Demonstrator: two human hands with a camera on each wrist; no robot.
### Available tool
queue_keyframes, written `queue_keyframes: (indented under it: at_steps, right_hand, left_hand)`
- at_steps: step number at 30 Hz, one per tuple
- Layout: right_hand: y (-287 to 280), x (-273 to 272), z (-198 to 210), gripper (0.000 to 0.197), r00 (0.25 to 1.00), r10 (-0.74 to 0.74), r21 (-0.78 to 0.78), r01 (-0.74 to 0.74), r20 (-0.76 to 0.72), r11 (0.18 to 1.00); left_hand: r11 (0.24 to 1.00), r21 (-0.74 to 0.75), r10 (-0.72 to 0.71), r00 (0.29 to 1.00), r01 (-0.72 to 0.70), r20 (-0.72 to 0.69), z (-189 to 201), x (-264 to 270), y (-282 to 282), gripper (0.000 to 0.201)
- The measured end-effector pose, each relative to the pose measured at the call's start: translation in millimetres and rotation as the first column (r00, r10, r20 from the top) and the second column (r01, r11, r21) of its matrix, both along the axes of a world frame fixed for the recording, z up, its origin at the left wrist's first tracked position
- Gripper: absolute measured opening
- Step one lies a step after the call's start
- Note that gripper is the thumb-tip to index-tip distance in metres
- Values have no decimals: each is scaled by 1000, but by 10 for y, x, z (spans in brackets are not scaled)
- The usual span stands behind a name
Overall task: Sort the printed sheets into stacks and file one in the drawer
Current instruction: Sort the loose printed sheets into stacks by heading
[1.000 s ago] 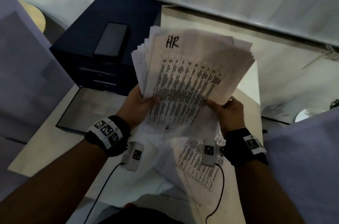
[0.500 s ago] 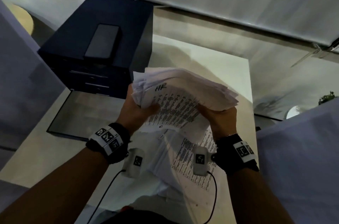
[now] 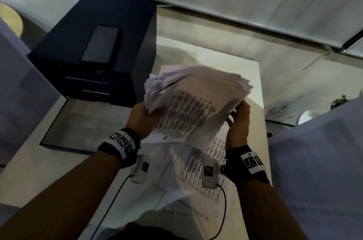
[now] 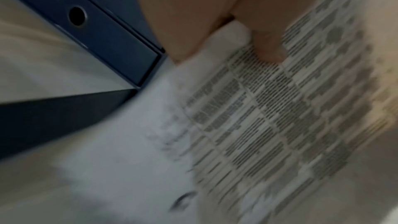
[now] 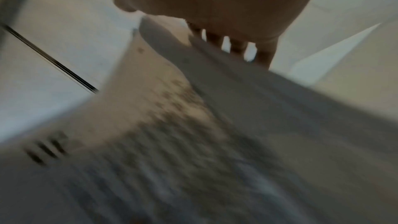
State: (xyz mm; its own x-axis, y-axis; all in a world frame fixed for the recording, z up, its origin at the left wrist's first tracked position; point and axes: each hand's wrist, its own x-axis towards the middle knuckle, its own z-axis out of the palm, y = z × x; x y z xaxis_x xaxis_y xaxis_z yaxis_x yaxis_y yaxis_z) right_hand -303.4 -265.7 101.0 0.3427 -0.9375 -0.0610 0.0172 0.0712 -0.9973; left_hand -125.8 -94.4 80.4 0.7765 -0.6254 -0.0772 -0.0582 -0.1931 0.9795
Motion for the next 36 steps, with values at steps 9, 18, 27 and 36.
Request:
queue_keyframes:
  at_steps: [9,18,27,36]
  right_hand:
    - [95,-607,-1125,127,183,202,229,142,-962,963]
    - [58,-610,-1232,117,335,143,196,129,-931,972]
    - [138,-536,-1172,80,535,28,92,93,-844,991]
    - [-66,-534,-798,29,463,0,-39,-74,-886,997]
  left_hand:
    - [992,56,101,983,-111,156,289,392,149,17]
    - [970,208,112,991,-125,72,183,386,444,33]
    - [962,219,164,986,-166,27,145,345,487,38]
    - [947,232,239,970,-224,-39,4,361,577,27]
